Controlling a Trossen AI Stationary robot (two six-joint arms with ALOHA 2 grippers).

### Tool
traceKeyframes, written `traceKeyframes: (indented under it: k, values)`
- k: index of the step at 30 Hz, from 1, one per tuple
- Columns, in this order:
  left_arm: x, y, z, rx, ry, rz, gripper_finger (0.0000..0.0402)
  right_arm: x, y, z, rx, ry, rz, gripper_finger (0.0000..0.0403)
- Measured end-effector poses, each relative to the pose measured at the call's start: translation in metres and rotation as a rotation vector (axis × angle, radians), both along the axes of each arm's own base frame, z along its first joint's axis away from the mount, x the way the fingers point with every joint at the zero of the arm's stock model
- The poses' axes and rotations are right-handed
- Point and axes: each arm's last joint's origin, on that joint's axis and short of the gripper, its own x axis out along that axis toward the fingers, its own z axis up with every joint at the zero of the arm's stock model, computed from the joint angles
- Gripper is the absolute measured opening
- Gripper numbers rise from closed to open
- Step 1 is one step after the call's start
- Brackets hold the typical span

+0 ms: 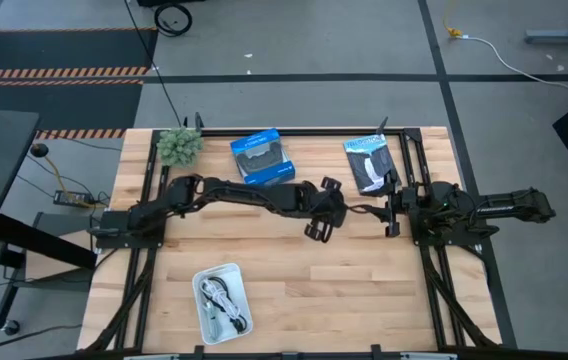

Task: Pick and place USB-C Cables
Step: Put the black charger cable into the white bin

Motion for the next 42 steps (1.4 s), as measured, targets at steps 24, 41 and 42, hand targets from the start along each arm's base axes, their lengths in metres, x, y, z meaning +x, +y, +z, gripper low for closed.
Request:
traceKeyframes:
  k: [24,41,42]
  values:
    - [-0.061,-0.003,0.100,-0.247,0.042,-0.050,0.0029,0.000,0.000,0.000,-0.001,-0.002,0.005,0.0169]
    - [-0.057,0.041,0.011,-0.267,-0.064,0.062,0.0172,0.000,0.000,0.000,-0.001,-0.002,0.005,0.0169]
    - [-0.058,0.043,0.006,-0.273,-0.076,0.071,0.0179,0.000,0.000,0.000,-0.001,-0.002,0.005,0.0169]
